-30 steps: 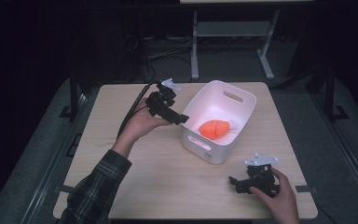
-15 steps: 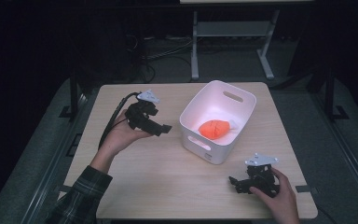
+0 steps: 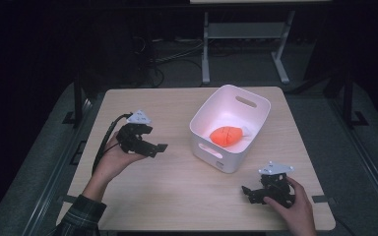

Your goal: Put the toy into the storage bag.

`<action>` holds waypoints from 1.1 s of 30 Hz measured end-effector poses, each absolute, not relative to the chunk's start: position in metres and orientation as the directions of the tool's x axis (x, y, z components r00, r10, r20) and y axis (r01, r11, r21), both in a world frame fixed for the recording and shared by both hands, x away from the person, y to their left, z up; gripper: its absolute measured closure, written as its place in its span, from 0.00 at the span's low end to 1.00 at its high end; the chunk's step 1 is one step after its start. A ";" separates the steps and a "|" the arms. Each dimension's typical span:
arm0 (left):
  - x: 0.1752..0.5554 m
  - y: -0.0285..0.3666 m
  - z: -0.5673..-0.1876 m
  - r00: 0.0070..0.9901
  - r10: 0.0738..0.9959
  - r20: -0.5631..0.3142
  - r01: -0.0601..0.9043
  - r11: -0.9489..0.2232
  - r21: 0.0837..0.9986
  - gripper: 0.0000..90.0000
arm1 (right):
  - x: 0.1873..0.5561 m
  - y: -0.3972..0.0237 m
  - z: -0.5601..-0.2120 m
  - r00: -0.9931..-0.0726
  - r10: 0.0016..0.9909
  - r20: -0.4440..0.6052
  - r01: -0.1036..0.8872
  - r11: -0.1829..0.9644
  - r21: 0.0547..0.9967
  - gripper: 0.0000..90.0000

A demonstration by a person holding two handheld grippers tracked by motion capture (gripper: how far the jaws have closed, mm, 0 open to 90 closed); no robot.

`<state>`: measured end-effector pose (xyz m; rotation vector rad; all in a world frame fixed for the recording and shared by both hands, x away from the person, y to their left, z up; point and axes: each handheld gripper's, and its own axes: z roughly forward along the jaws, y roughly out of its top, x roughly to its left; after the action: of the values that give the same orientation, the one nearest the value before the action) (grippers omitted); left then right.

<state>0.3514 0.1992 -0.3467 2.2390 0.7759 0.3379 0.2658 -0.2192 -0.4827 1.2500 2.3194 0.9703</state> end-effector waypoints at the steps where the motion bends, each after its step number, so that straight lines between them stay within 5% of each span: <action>1: 0.351 0.199 -0.347 0.783 0.622 0.008 0.429 -0.551 0.716 0.14 | 0.266 -0.219 -0.483 -0.559 0.828 0.029 0.602 0.382 0.701 0.00; 33: 0.292 0.252 -0.431 0.732 0.681 -0.009 0.463 -0.488 0.740 0.14 | 0.266 -0.219 -0.483 -0.560 0.828 0.028 0.602 0.383 0.700 0.00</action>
<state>0.2923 0.2522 -0.4312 2.1731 0.8592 0.3686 0.2658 -0.2192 -0.4827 1.2496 2.3205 0.9695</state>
